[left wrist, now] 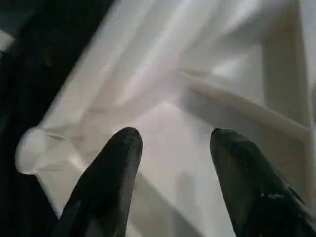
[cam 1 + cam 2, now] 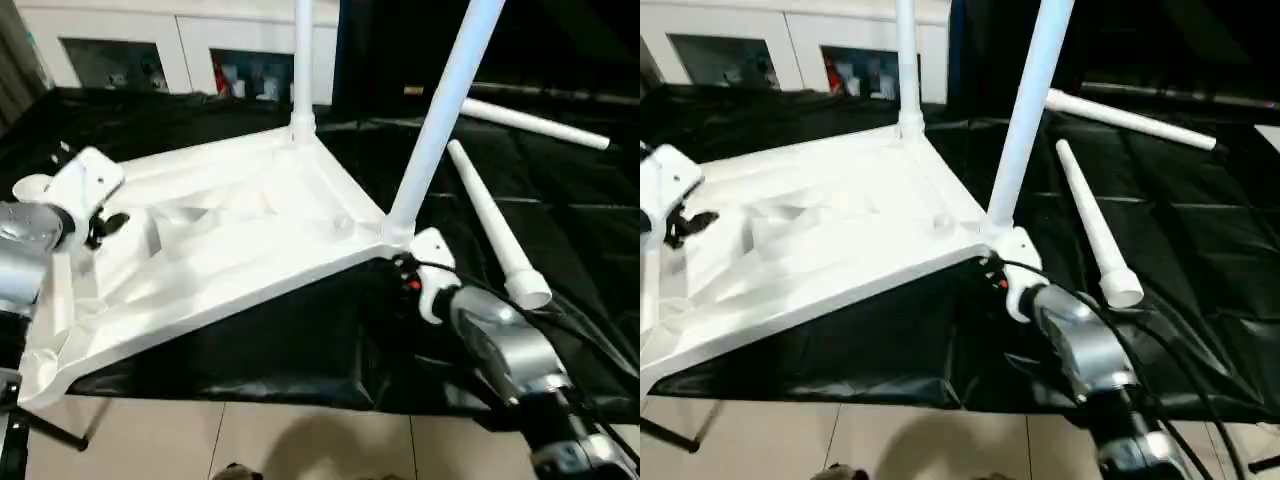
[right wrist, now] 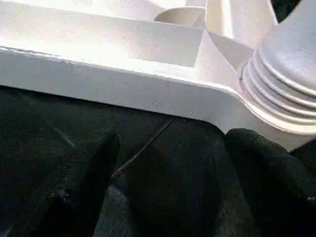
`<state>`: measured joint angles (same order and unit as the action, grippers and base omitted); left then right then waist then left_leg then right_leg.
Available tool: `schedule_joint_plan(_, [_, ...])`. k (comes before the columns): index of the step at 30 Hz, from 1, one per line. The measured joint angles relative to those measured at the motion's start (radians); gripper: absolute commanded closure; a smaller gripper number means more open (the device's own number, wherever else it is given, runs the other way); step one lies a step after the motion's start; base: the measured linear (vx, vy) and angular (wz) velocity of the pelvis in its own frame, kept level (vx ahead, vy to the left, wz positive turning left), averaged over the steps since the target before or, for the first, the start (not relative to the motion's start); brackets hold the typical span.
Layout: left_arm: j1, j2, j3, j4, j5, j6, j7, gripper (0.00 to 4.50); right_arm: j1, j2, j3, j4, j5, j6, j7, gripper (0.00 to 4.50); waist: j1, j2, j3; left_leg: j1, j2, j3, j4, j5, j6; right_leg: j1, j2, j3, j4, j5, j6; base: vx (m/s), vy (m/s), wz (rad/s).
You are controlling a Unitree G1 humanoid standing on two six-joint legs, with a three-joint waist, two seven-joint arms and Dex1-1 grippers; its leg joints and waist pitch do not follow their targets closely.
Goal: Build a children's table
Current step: Rotate table base
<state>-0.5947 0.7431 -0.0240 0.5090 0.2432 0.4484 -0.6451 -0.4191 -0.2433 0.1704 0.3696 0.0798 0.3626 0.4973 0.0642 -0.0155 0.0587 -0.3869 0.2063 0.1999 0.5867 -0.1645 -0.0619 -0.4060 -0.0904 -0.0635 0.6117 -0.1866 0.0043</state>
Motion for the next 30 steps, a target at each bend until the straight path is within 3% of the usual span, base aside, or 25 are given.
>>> schedule_joint_plan(3, [0.003, -0.013, -0.034, 0.063, 0.016, -0.025, 0.003, 2.29, -0.016, 0.022, 0.003, 0.038, -0.009, -0.015, -0.013, 0.64, -0.002, -0.003, 0.001, 0.0, 0.0, 0.0, 0.0, 0.0, 0.0, 0.0, 0.0, 0.0, 0.001, 0.0, 0.0, 0.0, 0.0, 0.0])
schedule_joint_plan(4, [0.003, -0.014, -0.043, 0.09, 0.022, -0.04, 0.007, 2.63, -0.019, 0.03, 0.003, 0.051, -0.009, -0.019, -0.015, 0.93, -0.002, -0.005, 0.001, 0.0, 0.0, 0.0, 0.0, 0.0, 0.0, 0.0, 0.0, 0.0, 0.001, 0.0, 0.0, 0.0, 0.0, 0.0])
schedule_joint_plan(7, [0.001, -0.018, -0.063, 0.164, 0.034, -0.081, 0.014, 2.72, -0.033, 0.05, 0.0, 0.089, -0.008, -0.024, -0.021, 1.05, -0.003, -0.006, 0.001, 0.0, 0.0, 0.0, 0.001, 0.0, 0.0, 0.0, 0.0, 0.0, 0.001, 0.0, 0.0, 0.0, 0.0, 0.0])
schedule_joint_plan(10, [-0.013, -0.028, -0.078, 0.229, 0.037, -0.131, 0.009, 3.11, -0.068, 0.074, -0.007, 0.157, -0.009, -0.046, -0.035, 1.43, -0.003, -0.007, 0.001, 0.001, 0.0, 0.0, 0.001, 0.0, 0.0, 0.0, 0.0, 0.0, 0.002, 0.0, -0.001, 0.0, 0.0, 0.0])
schedule_joint_plan(18, [-0.037, -0.048, -0.082, 0.264, 0.002, -0.171, -0.093, 3.69, -0.162, 0.131, -0.027, 0.34, -0.014, -0.129, -0.077, 2.09, -0.003, -0.007, 0.001, 0.002, 0.0, 0.0, 0.002, 0.0, -0.001, 0.0, 0.0, 0.0, 0.003, 0.002, -0.003, 0.0, 0.0, 0.0])
schedule_joint_plan(21, [-0.035, -0.047, -0.088, 0.245, -0.033, -0.165, -0.185, 3.94, -0.202, 0.153, -0.029, 0.428, -0.023, -0.16, -0.081, 2.29, -0.003, -0.008, 0.001, 0.002, 0.0, 0.0, 0.002, 0.0, -0.001, 0.0, 0.0, 0.0, 0.004, 0.002, -0.004, 0.0, 0.0, 0.0])
schedule_joint_plan(30, [0.088, -0.007, -0.121, -0.032, -0.147, -0.068, -0.461, 4.49, -0.271, 0.195, -0.025, 0.557, -0.044, -0.223, -0.078, 2.98, -0.019, -0.023, -0.001, 0.004, 0.001, 0.0, 0.002, 0.001, -0.001, 0.0, 0.0, 0.001, 0.005, 0.002, -0.004, 0.0, 0.0, 0.0])
